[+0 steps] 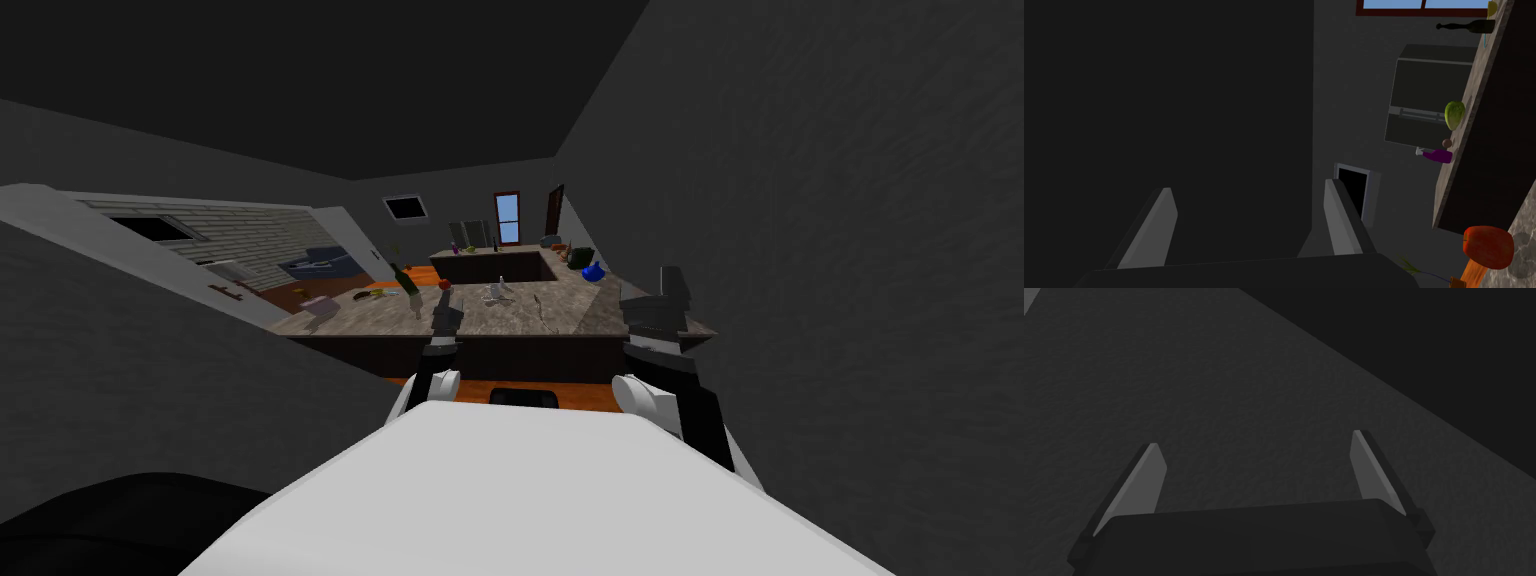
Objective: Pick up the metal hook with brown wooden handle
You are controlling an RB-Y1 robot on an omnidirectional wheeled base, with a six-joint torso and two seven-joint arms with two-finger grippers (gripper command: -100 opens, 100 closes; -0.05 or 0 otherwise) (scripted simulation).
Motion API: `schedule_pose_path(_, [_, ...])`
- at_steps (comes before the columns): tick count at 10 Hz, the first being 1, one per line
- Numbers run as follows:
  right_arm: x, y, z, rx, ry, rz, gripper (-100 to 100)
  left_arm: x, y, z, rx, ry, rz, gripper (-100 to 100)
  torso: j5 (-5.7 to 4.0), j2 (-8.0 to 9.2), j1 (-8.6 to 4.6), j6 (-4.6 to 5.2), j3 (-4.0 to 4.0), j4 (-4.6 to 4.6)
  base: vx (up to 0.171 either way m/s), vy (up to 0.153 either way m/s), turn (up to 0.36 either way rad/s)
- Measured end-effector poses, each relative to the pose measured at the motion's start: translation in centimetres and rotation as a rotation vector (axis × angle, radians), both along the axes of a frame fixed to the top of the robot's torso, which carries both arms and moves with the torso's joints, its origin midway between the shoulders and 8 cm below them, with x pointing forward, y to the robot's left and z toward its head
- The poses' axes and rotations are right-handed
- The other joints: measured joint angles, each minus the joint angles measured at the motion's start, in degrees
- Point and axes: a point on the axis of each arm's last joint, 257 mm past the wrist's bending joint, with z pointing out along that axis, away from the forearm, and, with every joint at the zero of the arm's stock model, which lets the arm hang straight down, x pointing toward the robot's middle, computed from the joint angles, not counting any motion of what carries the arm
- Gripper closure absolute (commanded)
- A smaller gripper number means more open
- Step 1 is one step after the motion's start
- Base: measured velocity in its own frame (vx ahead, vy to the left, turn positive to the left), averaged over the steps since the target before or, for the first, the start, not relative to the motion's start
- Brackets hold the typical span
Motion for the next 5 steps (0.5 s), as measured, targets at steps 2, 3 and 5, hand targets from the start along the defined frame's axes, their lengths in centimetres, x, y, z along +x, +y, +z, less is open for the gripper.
schedule_pose_path(2, [0.7, 0.5, -0.1, -0.031, 0.017, 0.014, -100, 0.0, 0.0, 0.0, 0.000, 0.000, 0.000, 0, -0.01, -0.01, -0.06, -0.02, 0.00, 0.00, -0.003, -0.016, 0.092])
schedule_pose_path(3, [1.2, 0.8, -0.3, -0.051, 0.033, 0.021, -100, 0.0, 0.0, 0.0, 0.000, 0.000, 0.000, 0, -0.02, 0.00, -0.08, -0.01, 0.00, 0.00, 0.001, -0.023, 0.130])
schedule_pose_path(5, [2.5, 1.2, -0.5, -0.098, 0.072, 0.031, -100, 0.0, 0.0, 0.0, 0.000, 0.000, 0.000, 0, -0.03, -0.02, -0.12, -0.02, -0.01, 0.00, -0.004, -0.027, 0.151])
